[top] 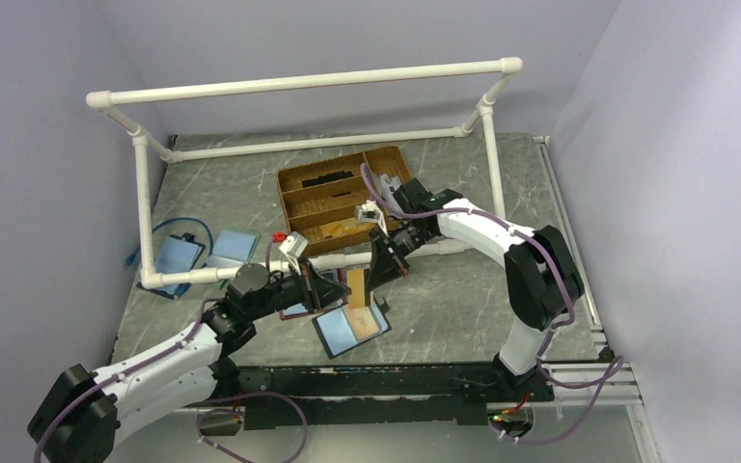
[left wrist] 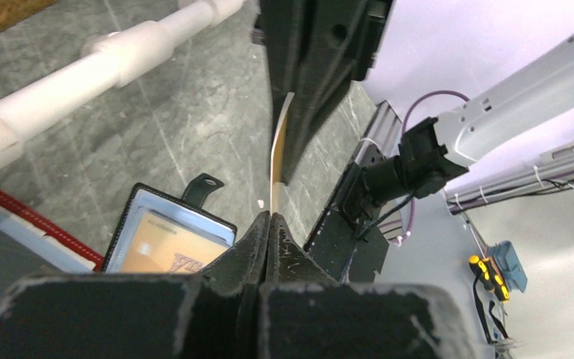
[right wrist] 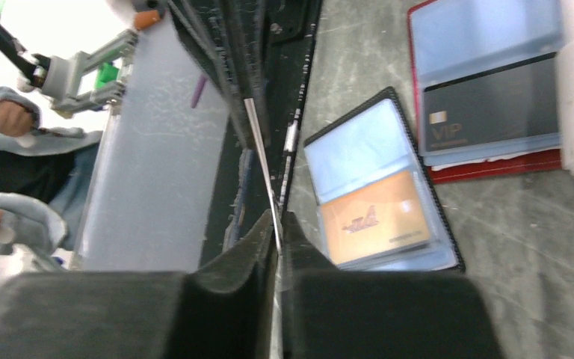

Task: Take the credit cards out of the card holder
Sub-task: Place the credit card in the storage box.

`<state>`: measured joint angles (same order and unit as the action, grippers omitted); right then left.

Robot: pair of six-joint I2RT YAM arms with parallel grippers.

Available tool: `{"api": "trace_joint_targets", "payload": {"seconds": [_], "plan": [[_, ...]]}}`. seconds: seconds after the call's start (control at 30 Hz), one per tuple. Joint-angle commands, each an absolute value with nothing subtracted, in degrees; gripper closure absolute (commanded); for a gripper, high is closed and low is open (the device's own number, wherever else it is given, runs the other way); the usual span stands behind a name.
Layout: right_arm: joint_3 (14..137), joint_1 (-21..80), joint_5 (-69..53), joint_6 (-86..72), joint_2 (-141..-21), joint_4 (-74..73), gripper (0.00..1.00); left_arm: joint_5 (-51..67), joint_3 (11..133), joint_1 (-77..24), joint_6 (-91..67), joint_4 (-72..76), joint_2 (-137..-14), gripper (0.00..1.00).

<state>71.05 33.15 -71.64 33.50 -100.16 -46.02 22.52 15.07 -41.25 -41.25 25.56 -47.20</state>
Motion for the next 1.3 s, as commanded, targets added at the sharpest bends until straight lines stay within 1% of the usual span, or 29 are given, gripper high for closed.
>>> {"api": "trace_joint_targets", "payload": {"seconds": [0.0,0.03,0.07,0.1,0.13,0.23,0.3,0.43,0.47,0.53,0.67,0.8,0.93,1.03,1.27], "plan": [[73.89,33.62,-75.49,39.62,-100.18,-50.21,1.0,19.75,15.48,-41.13,-42.04,25.82,-45.27,0.98],[74.13,33.57,-74.43,40.52,-99.82,-50.8,1.0,18.2,15.78,-41.09,-42.62,23.11,-44.45,0.87],[74.43,33.49,-72.79,41.43,-99.45,-51.42,1.0,16.58,16.4,-41.03,-42.78,19.99,-43.58,0.72],[74.83,33.44,-70.95,42.48,-99.31,-52.08,1.0,14.95,16.76,-41.1,-42.76,16.87,-42.44,0.59],[75.18,33.16,-69.23,43.18,-98.96,-52.65,1.0,13.55,17.33,-41.07,-42.69,13.55,-41.39,0.5],[76.2,31.96,-64.48,43.98,-97.62,-53.43,1.0,9.26,18.52,-41.04,-42.34,5.36,-37.56,0.31],[77.01,31.05,-59.87,44.18,-96.65,-53.4,1.0,6.15,18.78,-41.04,-42.78,0.51,-35.08,0.2],[79.41,30.41,-48.15,46.32,-94.69,-53.01,1.0,0.24,18.48,-41.03,-45.43,-9.32,-30.65,0.04],[80.67,30.41,-45.38,47.51,-94.75,-53.46,1.0,-1.22,18.24,-41.04,-46.21,-10.65,-29.8,0.02],[84.89,30.41,-40.35,50.59,-96.1,-56.05,1.0,-1.94,17.72,-41.04,-46.7,-11.54,-28.49,0.01],[98.28,30.4,-30.68,54.49,-102.9,-63.35,1.0,-1.29,16.72,-41.04,-47.8,-11.31,-27.69,0.01],[112.04,30.57,-24.68,55.27,-110.58,-68.91,1.0,-0.71,16.24,-41.0,-48.43,-11.73,-28.36,0.01],[122.11,31.29,-20.55,54.58,-116.65,-71.54,1.0,-0.75,16.83,-41.02,-47.77,-13.38,-28.36,0.01],[124.84,32.48,-17.08,54.32,-118.49,-70.81,1.0,-1.09,17.03,-41.04,-47.19,-14.33,-27.69,0.01],[124.73,35.07,-10.77,55.16,-121.07,-68.53,1.0,-2.24,16.63,-41.04,-46.4,-15.91,-26.39,0.01]]}}
